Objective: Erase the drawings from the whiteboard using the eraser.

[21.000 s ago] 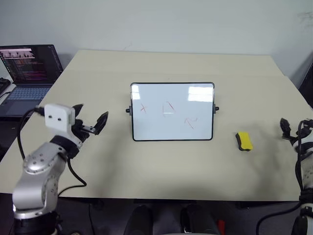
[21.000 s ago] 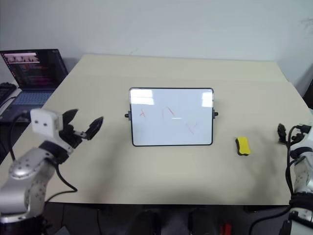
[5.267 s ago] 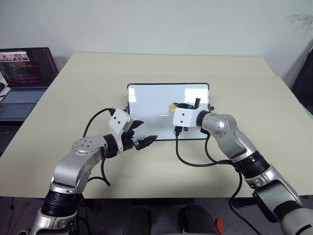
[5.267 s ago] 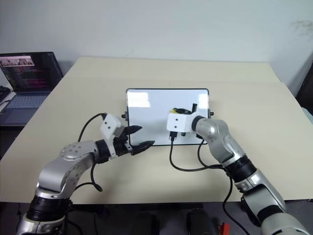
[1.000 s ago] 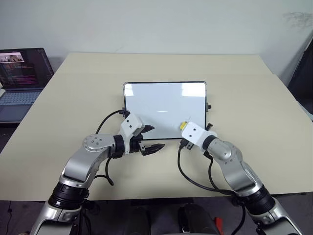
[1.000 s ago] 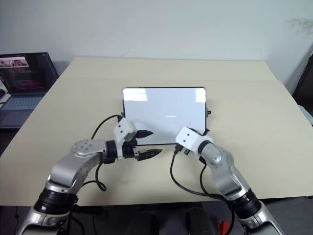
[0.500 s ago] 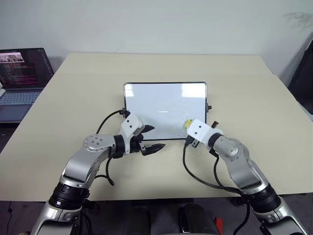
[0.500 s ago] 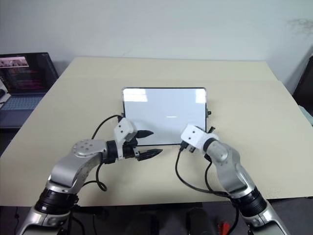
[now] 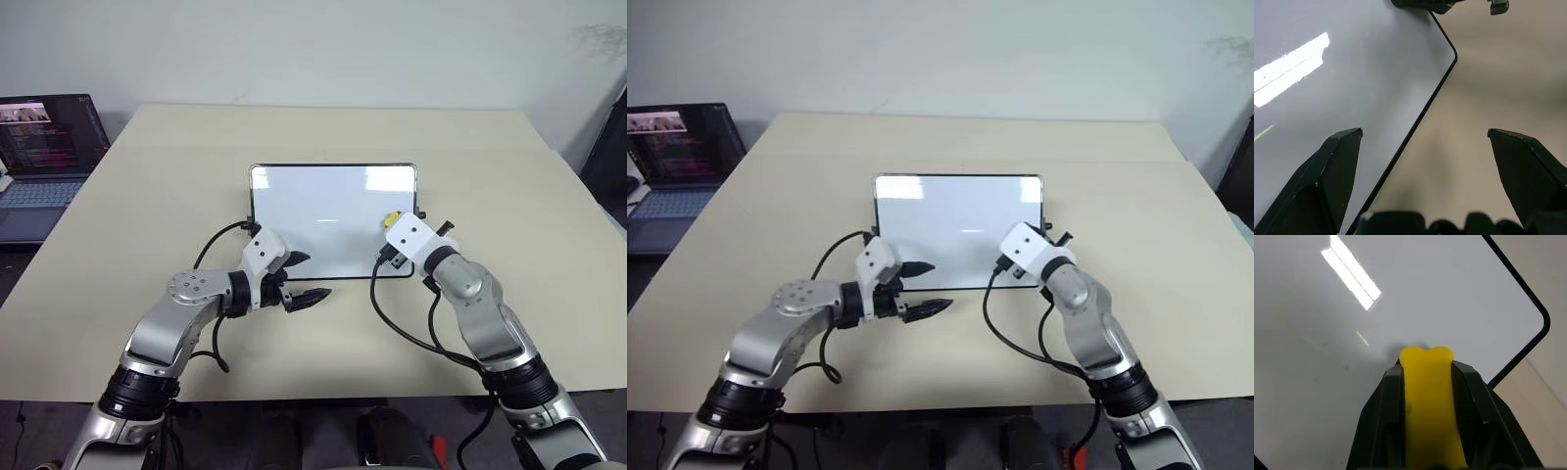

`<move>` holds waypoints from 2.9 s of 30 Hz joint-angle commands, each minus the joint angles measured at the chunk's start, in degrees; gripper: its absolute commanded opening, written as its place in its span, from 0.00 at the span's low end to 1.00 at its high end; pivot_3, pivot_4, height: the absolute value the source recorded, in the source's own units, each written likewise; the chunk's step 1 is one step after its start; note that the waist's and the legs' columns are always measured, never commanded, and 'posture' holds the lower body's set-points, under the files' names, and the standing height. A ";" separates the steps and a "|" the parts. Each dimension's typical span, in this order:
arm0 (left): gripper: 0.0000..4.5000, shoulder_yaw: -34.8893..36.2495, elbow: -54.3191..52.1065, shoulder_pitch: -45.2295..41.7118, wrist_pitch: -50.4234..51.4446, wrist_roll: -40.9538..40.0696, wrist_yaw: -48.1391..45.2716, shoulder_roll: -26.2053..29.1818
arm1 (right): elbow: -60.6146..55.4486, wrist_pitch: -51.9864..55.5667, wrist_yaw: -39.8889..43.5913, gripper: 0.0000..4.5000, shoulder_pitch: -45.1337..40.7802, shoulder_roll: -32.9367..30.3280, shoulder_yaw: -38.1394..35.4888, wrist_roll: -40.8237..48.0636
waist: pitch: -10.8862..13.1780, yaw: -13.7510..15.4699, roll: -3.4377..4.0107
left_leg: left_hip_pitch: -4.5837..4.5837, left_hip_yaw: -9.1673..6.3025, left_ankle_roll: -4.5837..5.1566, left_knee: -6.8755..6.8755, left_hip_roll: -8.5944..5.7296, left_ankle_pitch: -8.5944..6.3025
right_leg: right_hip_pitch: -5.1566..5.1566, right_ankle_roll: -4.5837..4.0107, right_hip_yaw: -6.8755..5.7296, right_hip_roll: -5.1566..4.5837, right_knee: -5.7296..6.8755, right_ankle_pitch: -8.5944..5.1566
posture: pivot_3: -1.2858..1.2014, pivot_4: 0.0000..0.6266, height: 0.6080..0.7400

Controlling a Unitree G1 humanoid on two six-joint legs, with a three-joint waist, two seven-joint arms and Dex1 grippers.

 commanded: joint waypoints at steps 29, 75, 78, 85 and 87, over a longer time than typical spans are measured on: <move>1.00 0.84 -2.91 0.20 0.01 -1.24 0.15 0.21 | -0.35 1.18 4.33 0.22 1.40 -0.95 4.08 1.20 | 0.01 0.33 0.01 | -0.67 -0.08 0.00 0.02 -0.04 0.00 | -0.60 0.00 -0.11 -0.01 0.03 -0.01 | 0.52 0.24 1.00; 1.00 -16.96 17.35 -29.93 -14.21 4.32 -16.00 -19.32 | -14.22 20.66 -0.28 0.22 16.82 2.38 -33.03 24.25 | 0.05 0.64 0.16 | -0.75 -0.03 0.01 0.03 -0.27 -0.02 | -0.60 0.08 -0.06 0.35 0.00 -0.06 | 0.52 0.24 1.00; 1.00 -18.30 17.66 -29.93 -15.27 5.57 -16.63 -20.34 | -12.24 20.13 -1.42 0.22 16.39 2.16 -34.14 25.61 | 0.08 0.36 0.21 | -0.76 -0.03 0.02 0.03 -0.26 -0.02 | -0.60 0.07 -0.07 0.38 0.01 -0.06 | 0.52 0.24 1.00; 1.00 -20.70 16.66 -27.56 -17.58 9.13 -17.35 -19.30 | -8.98 18.92 -2.31 0.59 15.86 0.98 -34.36 27.88 | 0.07 0.35 0.23 | -0.77 -0.03 0.01 0.04 -0.26 -0.02 | -0.61 0.07 -0.04 0.36 0.01 -0.06 | 0.52 0.24 1.00; 1.00 -20.46 16.47 -27.10 -17.38 9.40 -17.21 -19.26 | -8.48 18.63 -2.58 0.76 15.74 0.68 -34.29 28.18 | 0.08 0.35 0.24 | -0.76 -0.03 0.02 0.04 -0.25 -0.02 | -0.61 0.08 -0.04 0.36 0.02 -0.06 | 0.52 0.24 1.00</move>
